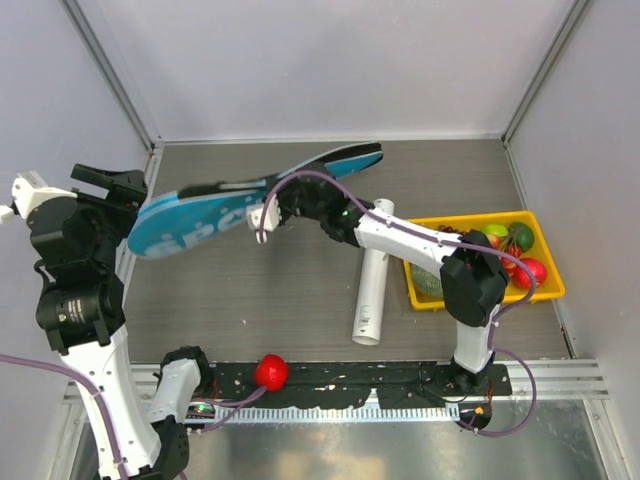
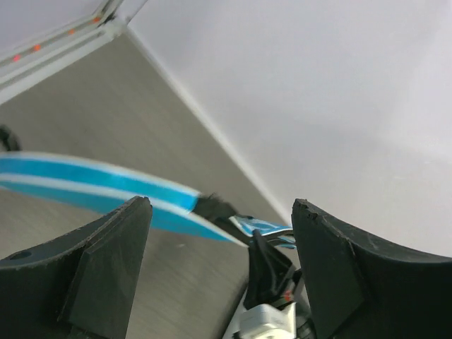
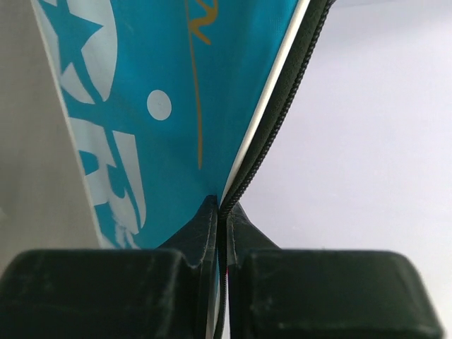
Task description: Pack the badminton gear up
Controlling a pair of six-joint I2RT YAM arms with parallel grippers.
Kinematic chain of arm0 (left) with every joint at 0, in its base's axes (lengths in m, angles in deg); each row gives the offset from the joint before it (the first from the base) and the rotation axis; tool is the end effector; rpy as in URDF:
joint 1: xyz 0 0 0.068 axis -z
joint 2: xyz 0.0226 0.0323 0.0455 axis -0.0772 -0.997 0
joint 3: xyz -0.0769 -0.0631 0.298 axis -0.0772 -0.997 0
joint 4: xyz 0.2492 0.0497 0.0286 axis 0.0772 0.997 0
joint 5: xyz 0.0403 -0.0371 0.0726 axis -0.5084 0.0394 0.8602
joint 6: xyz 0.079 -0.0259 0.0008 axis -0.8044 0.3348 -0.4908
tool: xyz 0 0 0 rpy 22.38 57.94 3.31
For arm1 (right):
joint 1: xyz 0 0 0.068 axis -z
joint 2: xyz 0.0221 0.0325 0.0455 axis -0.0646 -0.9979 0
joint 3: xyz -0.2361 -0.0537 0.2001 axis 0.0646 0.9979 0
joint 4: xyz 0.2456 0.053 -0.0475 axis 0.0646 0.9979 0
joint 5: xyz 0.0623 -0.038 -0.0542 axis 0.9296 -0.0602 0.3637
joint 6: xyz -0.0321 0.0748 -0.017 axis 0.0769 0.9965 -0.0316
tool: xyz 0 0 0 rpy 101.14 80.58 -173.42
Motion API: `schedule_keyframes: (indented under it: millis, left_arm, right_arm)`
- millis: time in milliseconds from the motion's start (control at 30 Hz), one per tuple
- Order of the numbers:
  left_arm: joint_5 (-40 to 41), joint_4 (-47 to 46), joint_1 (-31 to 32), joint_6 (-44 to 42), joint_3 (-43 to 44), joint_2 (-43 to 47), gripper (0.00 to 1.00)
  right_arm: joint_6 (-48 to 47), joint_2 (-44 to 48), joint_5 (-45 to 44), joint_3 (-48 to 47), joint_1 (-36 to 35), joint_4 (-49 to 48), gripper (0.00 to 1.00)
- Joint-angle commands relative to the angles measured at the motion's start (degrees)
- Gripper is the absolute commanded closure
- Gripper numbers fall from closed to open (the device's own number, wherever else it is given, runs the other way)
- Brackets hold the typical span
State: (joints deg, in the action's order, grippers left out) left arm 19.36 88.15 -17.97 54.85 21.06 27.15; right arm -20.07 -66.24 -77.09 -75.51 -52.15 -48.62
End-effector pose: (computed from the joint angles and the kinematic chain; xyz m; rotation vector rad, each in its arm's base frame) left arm 0.1024 0.0294 0.5237 -0.9687 1.4584 -0.4205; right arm 0.3203 0.3821 0.3714 -1.6385 0.6452 -0.2264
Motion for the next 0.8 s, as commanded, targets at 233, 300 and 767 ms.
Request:
schedule_keyframes:
  millis: [233,300,767]
  left_arm:
    - [-6.40,5.30,-4.65,10.31,-23.61,2.19,0.17]
    - [-6.84,5.40,-4.83,11.20,-26.70,3.24,0.16]
    - [-6.76,13.12,-5.00,15.68,-32.77,8.60,0.15]
  right_arm:
    - [-3.40,4.08,-3.23,25.63,-3.14,-19.70,0.95]
    - [-2.44,4.43,-3.66,27.66,-3.76,-20.32,0.95]
    - [7.32,3.73,-8.67,27.95,-6.57,-20.33,0.95]
